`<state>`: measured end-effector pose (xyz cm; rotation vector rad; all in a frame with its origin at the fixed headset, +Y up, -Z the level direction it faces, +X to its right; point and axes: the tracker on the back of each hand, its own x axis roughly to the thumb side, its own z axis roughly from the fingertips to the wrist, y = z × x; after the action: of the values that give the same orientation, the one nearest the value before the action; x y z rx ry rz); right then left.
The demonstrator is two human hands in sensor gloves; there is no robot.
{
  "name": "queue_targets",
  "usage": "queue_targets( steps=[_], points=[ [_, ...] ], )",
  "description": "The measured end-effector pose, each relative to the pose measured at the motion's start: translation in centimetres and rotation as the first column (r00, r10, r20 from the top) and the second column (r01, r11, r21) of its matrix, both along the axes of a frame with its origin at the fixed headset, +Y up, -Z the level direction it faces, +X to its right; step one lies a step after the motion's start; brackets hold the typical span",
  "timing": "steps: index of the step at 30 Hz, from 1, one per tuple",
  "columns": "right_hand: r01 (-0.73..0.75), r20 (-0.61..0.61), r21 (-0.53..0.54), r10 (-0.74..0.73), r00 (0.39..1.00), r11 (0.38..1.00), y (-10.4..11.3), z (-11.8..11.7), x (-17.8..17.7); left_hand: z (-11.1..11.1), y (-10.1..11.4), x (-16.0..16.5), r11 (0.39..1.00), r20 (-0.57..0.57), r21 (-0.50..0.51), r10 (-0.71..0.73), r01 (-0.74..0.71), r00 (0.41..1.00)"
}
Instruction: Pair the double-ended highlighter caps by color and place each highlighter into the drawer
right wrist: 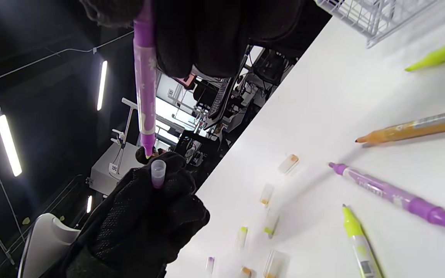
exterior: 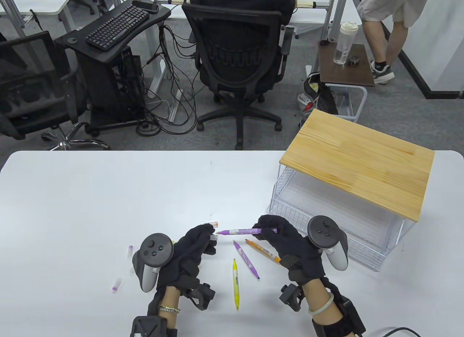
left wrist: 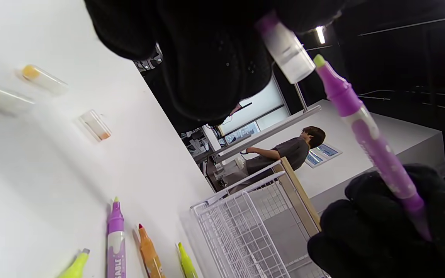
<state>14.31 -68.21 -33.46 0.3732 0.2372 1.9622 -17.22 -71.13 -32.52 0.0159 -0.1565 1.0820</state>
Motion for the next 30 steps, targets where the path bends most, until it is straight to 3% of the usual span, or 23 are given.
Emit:
queue_targets(
  steps=[14,24,27,30],
  points=[
    [-0.043,-0.032,-0.012,0.043,0.999,0.999,-0.3,-0.3,-0.5,0.6,-0.5,-0.3,0.999,-0.064,0.041,-0.005,0.007,0.998],
    [-0.047,-0.091,-0.034,0.044,0.995,0.998,-1.0,-0.8,-0.8,0.6,-0.6,0.8,0.998,0.057,0.036,0.055,-0.057,0.997],
    [-0.124,-0.098,-0.011,0.122,0.988,0.992,-0.9,-0.9,-1.0,0.9,-0.3,0.7,0.997,0.019,0.072,0.040,-0.042,0.999],
    [-0.291,-0.038,0.058,0.293,0.955,0.955,-0.8,-0.7,-1.5,1.3,0.2,0.7,0.991,0.008,0.132,-0.033,0.032,0.999]
  ],
)
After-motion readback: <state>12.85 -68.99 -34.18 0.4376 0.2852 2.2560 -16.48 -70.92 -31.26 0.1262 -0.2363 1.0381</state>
